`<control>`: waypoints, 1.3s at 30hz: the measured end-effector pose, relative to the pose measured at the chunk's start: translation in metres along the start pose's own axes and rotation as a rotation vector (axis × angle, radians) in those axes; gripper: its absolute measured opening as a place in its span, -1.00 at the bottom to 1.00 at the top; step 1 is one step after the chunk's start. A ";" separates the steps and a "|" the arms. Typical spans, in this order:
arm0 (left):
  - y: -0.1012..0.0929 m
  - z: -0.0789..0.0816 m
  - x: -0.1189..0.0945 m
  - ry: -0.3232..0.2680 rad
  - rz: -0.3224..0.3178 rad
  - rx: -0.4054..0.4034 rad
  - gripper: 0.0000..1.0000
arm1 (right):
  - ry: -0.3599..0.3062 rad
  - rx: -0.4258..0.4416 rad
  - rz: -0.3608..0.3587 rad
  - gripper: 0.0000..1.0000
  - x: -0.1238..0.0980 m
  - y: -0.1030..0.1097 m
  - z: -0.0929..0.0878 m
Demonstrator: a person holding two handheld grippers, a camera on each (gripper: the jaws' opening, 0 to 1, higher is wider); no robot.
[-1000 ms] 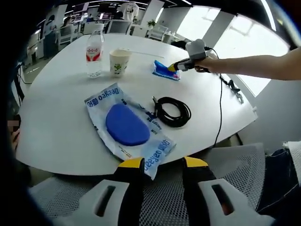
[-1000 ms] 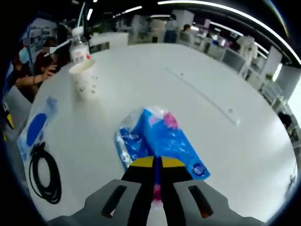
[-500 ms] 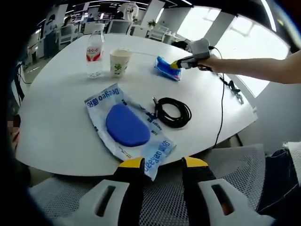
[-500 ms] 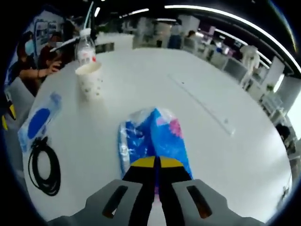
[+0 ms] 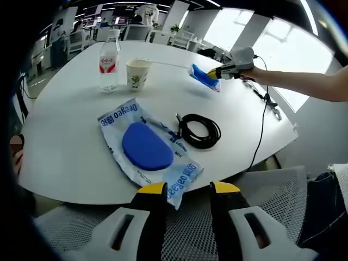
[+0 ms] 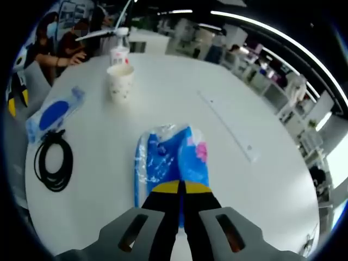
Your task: Arrange the tabletop items into an orderly group along one side of the table until the central work area is clear of visible clutter.
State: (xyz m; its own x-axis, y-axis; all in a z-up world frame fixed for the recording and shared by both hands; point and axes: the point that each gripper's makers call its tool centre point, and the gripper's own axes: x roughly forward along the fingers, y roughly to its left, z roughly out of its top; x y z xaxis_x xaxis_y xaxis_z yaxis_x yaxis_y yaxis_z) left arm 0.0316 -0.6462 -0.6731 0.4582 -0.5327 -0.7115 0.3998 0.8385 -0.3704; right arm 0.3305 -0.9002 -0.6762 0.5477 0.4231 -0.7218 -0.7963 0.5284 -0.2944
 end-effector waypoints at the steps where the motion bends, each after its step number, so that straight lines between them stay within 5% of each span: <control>1: 0.000 0.000 0.000 -0.001 0.000 0.000 -0.39 | 0.000 -0.005 -0.001 -1.00 -0.003 0.000 -0.002; 10: -0.001 -0.002 0.002 0.005 0.006 0.011 -0.40 | 0.032 -0.125 -0.006 -1.00 -0.022 -0.004 -0.018; 39: 0.001 -0.005 0.004 0.016 0.025 0.028 -0.42 | 0.087 -0.254 -0.007 -1.00 -0.056 -0.014 -0.059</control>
State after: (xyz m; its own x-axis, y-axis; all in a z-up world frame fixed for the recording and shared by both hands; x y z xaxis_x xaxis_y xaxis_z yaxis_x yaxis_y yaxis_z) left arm 0.0302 -0.6469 -0.6789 0.4555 -0.5092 -0.7303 0.4106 0.8480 -0.3352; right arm 0.2961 -0.9751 -0.6686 0.5379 0.3492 -0.7672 -0.8375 0.3249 -0.4393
